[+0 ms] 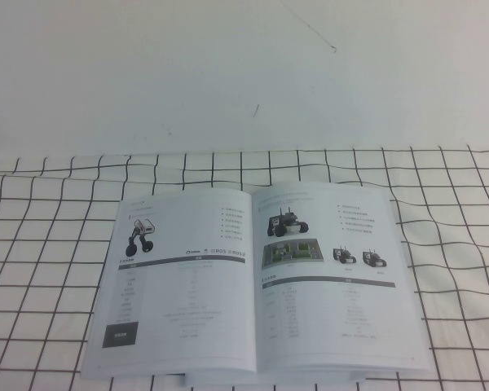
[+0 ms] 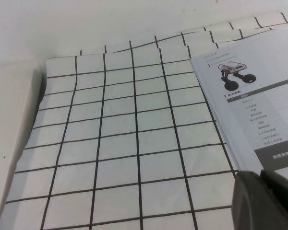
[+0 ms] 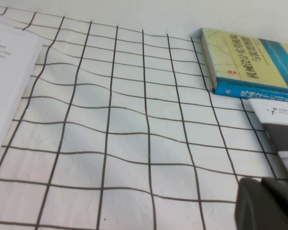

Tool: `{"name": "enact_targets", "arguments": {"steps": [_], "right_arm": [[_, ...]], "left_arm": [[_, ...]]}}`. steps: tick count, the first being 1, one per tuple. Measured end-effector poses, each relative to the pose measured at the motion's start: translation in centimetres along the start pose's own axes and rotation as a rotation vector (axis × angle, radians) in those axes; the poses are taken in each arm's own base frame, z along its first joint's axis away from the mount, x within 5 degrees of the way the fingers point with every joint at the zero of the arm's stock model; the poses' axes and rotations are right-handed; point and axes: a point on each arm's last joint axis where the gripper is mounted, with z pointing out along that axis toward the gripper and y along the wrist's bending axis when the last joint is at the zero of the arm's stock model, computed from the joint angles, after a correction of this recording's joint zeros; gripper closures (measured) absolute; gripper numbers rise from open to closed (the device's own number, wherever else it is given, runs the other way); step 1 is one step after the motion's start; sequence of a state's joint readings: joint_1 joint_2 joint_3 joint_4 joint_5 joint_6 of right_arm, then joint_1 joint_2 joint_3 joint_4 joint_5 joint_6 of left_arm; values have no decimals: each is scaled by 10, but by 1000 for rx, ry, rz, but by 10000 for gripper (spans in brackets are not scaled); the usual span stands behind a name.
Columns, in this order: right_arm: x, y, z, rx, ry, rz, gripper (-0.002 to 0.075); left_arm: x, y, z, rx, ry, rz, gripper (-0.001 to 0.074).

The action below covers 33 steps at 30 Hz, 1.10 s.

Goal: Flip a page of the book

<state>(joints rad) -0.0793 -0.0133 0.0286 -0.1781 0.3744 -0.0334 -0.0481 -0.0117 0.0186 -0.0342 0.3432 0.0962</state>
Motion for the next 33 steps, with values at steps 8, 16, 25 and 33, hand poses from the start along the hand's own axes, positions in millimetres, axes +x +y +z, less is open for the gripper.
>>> {"name": "enact_targets", "arguments": {"steps": [8, 16, 25, 33], "right_arm": [[-1, 0, 0, 0, -9, -1, 728], [-22, -1, -3, 8, -245, -1, 728], [-56, -2, -19, 22, -667, -6, 728], [-75, -2, -39, 5, -961, 36, 728]], "left_arm": [[-1, 0, 0, -1, -8, 0, 738], [-24, 2, -3, -32, -288, 15, 738], [-59, 5, -23, -71, -738, 19, 738], [-69, 6, -33, -85, -897, 19, 738]]}}
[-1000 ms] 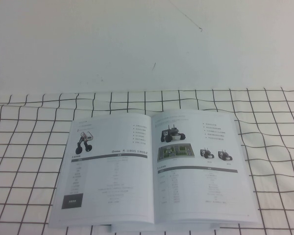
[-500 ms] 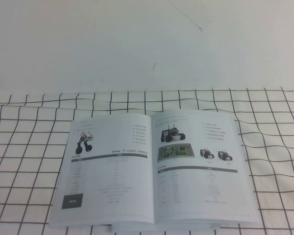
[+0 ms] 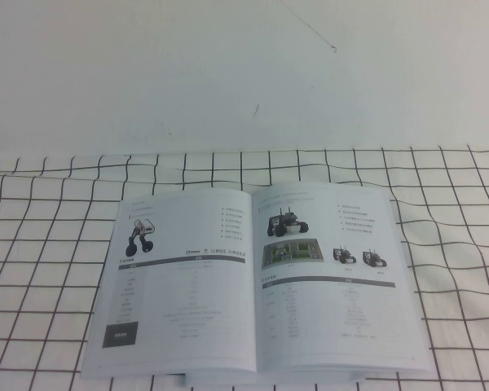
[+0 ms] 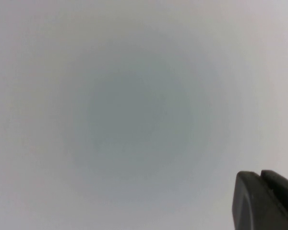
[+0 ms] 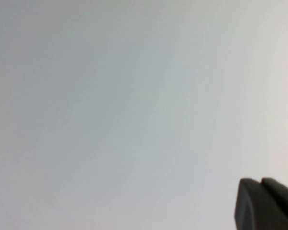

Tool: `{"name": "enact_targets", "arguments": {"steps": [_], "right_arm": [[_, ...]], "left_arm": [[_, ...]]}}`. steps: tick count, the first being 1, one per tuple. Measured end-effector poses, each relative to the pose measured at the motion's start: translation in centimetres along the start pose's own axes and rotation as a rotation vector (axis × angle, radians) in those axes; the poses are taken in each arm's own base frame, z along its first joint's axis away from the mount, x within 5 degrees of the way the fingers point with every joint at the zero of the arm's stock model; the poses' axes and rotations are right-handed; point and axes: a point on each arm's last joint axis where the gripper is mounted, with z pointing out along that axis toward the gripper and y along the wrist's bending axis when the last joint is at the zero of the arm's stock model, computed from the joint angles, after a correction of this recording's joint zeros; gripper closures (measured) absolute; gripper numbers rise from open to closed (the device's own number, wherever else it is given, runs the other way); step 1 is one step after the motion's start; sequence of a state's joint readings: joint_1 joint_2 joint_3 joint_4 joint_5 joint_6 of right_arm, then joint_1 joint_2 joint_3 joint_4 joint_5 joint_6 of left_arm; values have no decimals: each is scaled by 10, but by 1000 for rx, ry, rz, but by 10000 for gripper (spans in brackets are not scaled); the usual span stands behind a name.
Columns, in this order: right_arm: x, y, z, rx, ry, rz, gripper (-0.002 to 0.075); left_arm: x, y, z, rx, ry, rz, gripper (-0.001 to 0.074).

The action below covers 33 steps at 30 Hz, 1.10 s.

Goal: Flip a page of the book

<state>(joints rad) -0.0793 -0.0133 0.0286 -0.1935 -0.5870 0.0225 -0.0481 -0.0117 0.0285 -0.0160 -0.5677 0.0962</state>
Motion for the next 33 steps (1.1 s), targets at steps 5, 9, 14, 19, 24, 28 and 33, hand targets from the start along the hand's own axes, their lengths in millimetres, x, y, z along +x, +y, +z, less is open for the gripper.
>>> {"name": "enact_targets", "arguments": {"steps": [5, 9, 14, 19, 24, 28, 33], "right_arm": [[-7, 0, 0, 1, -78, 0, 728], [-13, -2, 3, 8, -53, 0, 728], [-46, -11, 16, 37, 27, -6, 728], [-76, -22, 23, 81, 249, 61, 728], [-83, -27, 41, 81, 513, 100, 728], [-75, -21, 64, -44, 824, 86, 728], [-51, -3, 88, -308, 1101, 108, 728]], "left_arm": [[-3, 0, 0, -3, -36, 0, 738], [-15, 1, 8, 4, 37, 0, 738], [-51, 5, 20, 13, 175, -32, 738], [-65, 4, 38, 43, 433, -102, 738], [-50, -6, 73, 107, 827, -235, 738], [-35, -16, 112, 131, 889, -385, 738], [-16, -25, 146, 209, 910, -415, 738]]}}
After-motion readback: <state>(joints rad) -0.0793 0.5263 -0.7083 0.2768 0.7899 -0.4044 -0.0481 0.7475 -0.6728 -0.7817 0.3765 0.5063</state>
